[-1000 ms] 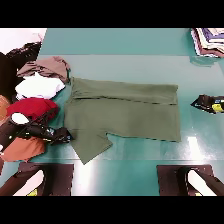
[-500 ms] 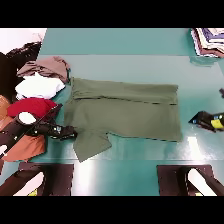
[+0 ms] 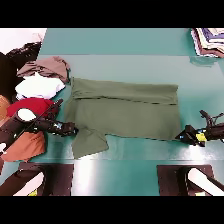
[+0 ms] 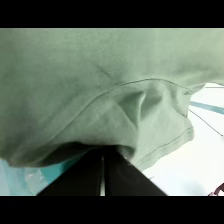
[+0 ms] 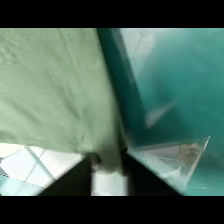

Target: Fold the shirts.

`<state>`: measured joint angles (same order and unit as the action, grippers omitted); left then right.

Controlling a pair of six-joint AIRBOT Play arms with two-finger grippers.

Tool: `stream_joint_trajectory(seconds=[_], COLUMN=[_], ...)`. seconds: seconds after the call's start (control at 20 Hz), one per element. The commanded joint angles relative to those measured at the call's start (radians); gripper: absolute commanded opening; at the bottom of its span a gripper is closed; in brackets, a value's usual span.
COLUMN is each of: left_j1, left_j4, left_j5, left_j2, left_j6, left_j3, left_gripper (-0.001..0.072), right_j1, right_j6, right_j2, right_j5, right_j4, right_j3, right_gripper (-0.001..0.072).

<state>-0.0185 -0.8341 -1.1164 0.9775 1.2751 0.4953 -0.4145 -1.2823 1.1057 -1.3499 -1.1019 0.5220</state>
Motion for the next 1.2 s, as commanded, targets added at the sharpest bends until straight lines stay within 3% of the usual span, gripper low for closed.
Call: stream_joint_trajectory(seconds=[0.0, 0.05, 0.2, 0.35, 0.55, 0.65, 0.9, 1.15], left_j1=[0.0, 0.0, 0.0, 0.0, 0.0, 0.0, 0.0, 0.0], left_j4=[-0.004, -0.013, -0.079, -0.164, -0.137, -0.116, -0.134, -0.131], left_j5=[-0.011, -0.029, -0.105, -0.19, -0.42, -0.452, -0.162, 0.052], left_j2=[0.0, 0.0, -0.036, -0.183, -0.369, -0.398, -0.281, 0.079], left_j6=[0.0, 0.0, 0.031, 0.109, 0.198, 0.203, 0.175, 0.1], left_j3=[0.002, 0.003, 0.012, 0.011, 0.005, 0.027, 0.2, 0.393], left_gripper=[0.0028, 0.0027, 0.0027, 0.0027, 0.0028, 0.0028, 0.0028, 0.0029], right_j1=[0.048, 0.055, 0.057, 0.057, 0.058, 0.058, 0.058, 0.058], right_j6=[0.008, 0.008, 0.008, 0.006, -0.003, -0.043, -0.089, -0.089], right_j2=[0.023, 0.009, -0.082, -0.213, -0.397, -0.45, -0.319, -0.038], right_j5=[0.02, 0.013, -0.075, -0.232, -0.339, -0.325, -0.252, -0.144], right_j4=[-0.002, -0.003, -0.085, -0.233, -0.341, -0.315, -0.215, -0.11], right_j3=[0.016, 0.024, 0.064, 0.094, 0.093, 0.095, 0.25, 0.454], right_gripper=[0.0065, 0.002, 0.0019, 0.0019, 0.0019, 0.0019, 0.0019, 0.0019])
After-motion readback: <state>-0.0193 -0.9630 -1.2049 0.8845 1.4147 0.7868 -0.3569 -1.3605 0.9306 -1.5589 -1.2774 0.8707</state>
